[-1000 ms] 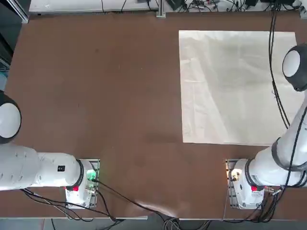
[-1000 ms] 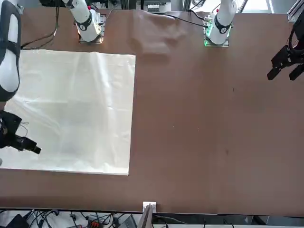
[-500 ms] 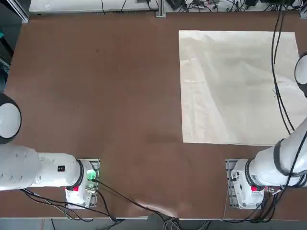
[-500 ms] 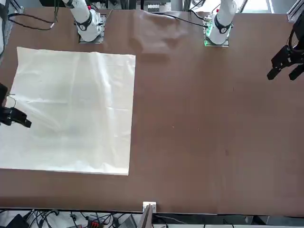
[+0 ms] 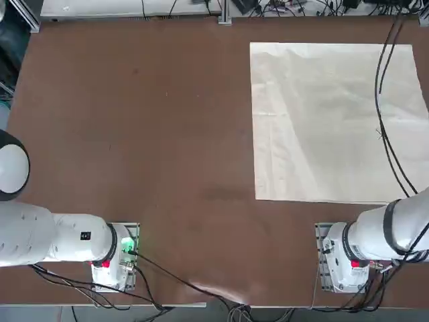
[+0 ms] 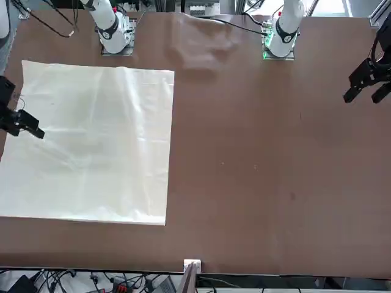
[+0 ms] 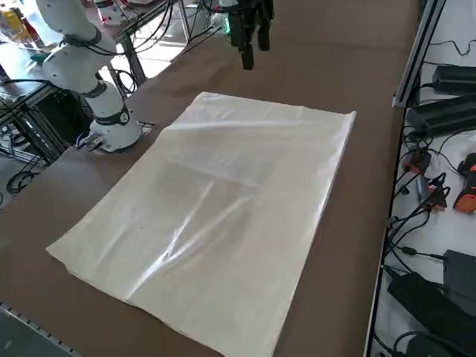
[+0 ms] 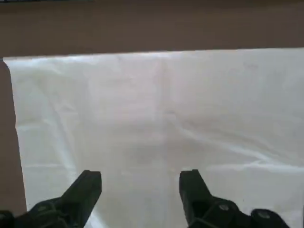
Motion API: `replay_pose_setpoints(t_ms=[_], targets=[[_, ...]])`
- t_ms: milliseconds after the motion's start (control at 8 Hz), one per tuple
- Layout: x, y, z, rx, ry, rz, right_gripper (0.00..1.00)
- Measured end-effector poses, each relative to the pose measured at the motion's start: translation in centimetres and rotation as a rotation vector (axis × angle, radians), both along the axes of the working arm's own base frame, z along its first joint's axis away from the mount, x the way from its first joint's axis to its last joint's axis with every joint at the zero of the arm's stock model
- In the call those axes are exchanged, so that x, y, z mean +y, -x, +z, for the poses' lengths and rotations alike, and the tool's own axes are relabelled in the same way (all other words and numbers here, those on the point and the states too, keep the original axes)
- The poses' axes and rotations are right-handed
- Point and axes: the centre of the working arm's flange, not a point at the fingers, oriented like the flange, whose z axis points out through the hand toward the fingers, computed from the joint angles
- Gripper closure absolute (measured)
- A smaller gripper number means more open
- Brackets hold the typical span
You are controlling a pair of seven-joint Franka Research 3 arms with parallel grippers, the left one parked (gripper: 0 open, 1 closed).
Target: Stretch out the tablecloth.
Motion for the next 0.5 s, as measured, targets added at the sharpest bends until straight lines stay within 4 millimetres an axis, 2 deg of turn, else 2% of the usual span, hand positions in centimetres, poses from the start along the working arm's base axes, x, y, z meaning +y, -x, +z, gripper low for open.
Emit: replay_pose_setpoints(t_ms=[250, 500], targets=[[0.28, 1.69, 1.50, 0.020, -0.003, -0.007, 0.00], [0.21, 1.73, 1.26, 0.027, -0.004, -0.013, 0.00]])
